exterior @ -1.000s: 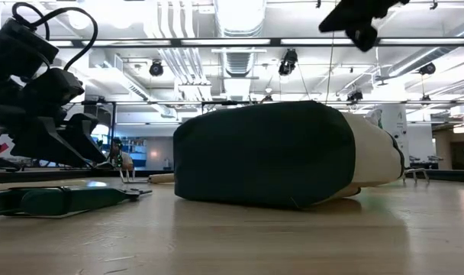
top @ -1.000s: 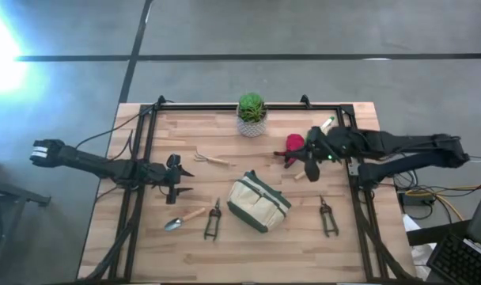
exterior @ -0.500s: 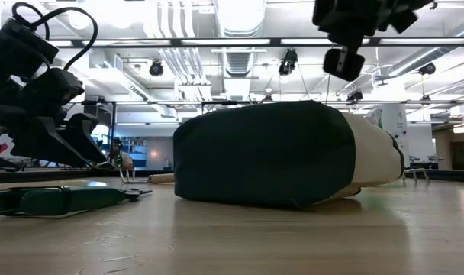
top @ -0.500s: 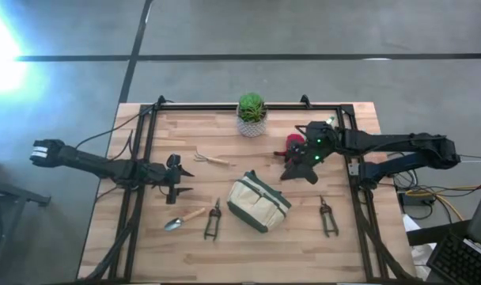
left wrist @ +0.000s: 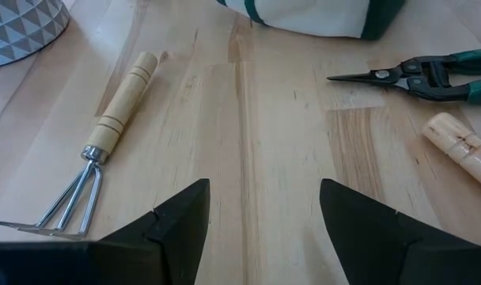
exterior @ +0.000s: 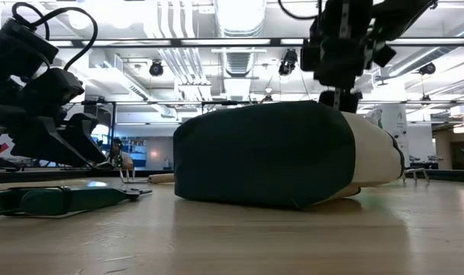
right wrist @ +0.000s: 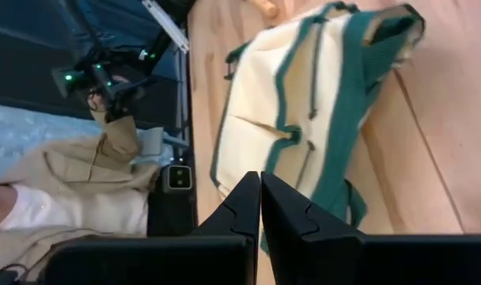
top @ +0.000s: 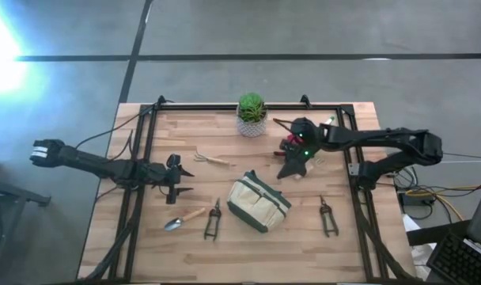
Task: Pick & Place Garden tools in Gardening bag
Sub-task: Put the white gardening bag on the table upright
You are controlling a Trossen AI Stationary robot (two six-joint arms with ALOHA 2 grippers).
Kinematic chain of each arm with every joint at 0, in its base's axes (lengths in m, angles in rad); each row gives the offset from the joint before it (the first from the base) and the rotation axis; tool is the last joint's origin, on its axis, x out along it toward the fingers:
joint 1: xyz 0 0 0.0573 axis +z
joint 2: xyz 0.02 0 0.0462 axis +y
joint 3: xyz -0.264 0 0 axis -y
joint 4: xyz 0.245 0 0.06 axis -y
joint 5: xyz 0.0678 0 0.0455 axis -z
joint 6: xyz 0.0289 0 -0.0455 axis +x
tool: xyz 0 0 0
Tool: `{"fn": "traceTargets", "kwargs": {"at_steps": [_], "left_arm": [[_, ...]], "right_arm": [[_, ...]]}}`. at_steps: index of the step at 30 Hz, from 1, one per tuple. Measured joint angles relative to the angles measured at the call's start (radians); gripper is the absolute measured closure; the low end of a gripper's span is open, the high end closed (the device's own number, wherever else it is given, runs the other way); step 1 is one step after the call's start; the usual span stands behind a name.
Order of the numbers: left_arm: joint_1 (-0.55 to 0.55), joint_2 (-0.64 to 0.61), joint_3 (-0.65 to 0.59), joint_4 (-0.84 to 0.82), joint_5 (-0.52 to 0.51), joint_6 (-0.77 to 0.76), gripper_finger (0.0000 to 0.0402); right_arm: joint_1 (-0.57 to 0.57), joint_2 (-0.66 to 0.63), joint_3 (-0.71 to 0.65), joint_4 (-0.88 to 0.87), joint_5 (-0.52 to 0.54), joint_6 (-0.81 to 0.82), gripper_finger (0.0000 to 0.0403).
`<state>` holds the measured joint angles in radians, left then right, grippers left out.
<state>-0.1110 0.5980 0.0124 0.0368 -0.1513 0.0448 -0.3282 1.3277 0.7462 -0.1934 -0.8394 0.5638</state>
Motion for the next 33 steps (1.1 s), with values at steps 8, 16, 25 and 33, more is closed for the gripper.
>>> {"fn": "traceTargets", "kwargs": {"at_steps": [8,16,25,33], "left_arm": [[0.0,0.0,0.0,0.0,0.0,0.0,0.0161],[0.0,0.0,0.0,0.0,0.0,0.0,0.0161],[0.0,0.0,0.0,0.0,0.0,0.0,0.0161],[0.0,0.0,0.0,0.0,0.0,0.0,0.0161]], "right_arm": [[-0.017,0.1,-0.008,0.068,0.013,-0.002,0.0393],[-0.019,0.188,-0.01,0.07,0.02,-0.034,0.0336],[-0.014,0.268,-0.01,0.073,0.029,-0.054,0.0249],[0.021,0.326,-0.01,0.082,0.028,-0.07,0.021]]}}
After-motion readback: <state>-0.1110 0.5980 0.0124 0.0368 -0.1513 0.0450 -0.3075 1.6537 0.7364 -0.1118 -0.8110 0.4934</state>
